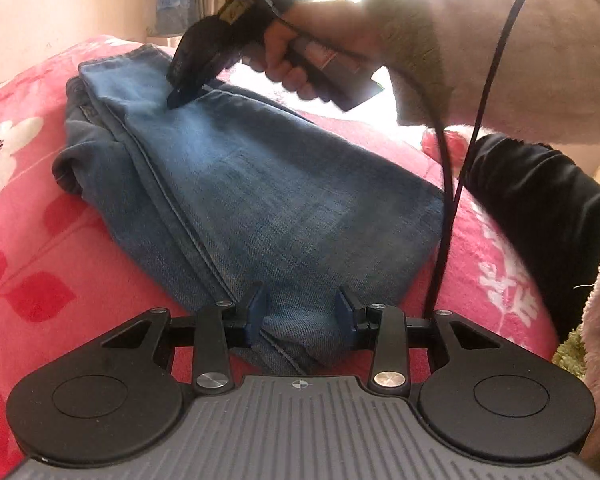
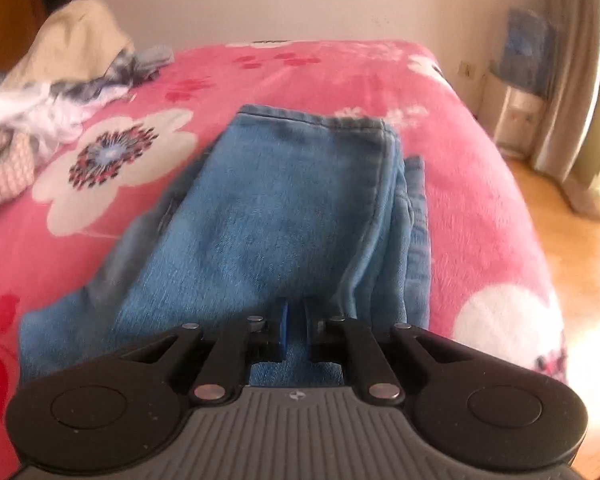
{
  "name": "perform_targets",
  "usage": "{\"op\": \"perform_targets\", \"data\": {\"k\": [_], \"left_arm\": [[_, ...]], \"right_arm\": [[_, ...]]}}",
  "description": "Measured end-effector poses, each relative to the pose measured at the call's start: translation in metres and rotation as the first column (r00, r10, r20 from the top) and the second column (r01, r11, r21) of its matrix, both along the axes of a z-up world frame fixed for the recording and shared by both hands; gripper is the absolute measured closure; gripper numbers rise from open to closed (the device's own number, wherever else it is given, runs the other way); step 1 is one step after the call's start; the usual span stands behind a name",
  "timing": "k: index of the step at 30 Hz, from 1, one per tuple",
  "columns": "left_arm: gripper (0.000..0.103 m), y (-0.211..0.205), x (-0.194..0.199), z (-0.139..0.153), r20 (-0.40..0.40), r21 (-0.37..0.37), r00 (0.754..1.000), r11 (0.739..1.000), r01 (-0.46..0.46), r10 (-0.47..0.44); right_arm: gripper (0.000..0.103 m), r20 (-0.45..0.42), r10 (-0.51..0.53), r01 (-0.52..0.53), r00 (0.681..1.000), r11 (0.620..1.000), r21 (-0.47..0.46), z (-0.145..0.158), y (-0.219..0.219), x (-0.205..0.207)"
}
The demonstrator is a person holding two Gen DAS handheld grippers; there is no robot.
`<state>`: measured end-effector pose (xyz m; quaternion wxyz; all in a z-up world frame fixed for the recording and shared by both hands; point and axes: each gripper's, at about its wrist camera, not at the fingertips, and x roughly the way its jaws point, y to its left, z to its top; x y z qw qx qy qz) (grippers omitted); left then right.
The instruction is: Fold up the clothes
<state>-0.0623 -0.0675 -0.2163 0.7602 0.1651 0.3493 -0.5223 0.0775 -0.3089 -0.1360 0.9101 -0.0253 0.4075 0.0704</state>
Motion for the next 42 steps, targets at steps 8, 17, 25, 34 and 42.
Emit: {"op": "perform_targets", "data": {"k": [8, 17, 25, 34, 42], "left_arm": [[0.064, 0.008, -0.001, 0.012, 0.085, -0.024, 0.995, 0.998, -0.051, 0.053], [0.063, 0.034, 0.034, 0.019, 0.101, -0.057, 0.944, 0.949, -0.309, 0.314], [0.064, 0.033, 0.077, 0.017, 0.069, -0.1, 0.884, 0.885, -0.454, 0.462], [0.068, 0.042, 0.09, 0.013, 0.021, -0.138, 0.857, 0.851, -0.507, 0.515], [0.069, 0.036, 0.088, 0.015, -0.036, -0.238, 0.927, 0.897, -0.372, 0.375]], "right_arm": [[0.094, -0.008, 0.035, -0.034, 0.999, 0.992, 0.125, 0.045, -0.001, -0.033], [0.086, -0.146, 0.231, -0.226, 0.962, 0.973, 0.048, 0.007, 0.028, -0.063], [0.08, -0.02, 0.326, -0.324, 0.945, 0.944, 0.059, 0.047, 0.061, -0.08], [0.079, -0.05, 0.432, -0.432, 0.9, 0.902, 0.022, 0.035, 0.101, -0.059], [0.102, -0.098, 0.319, -0.289, 0.943, 0.927, 0.24, 0.032, 0.071, -0.049]]}}
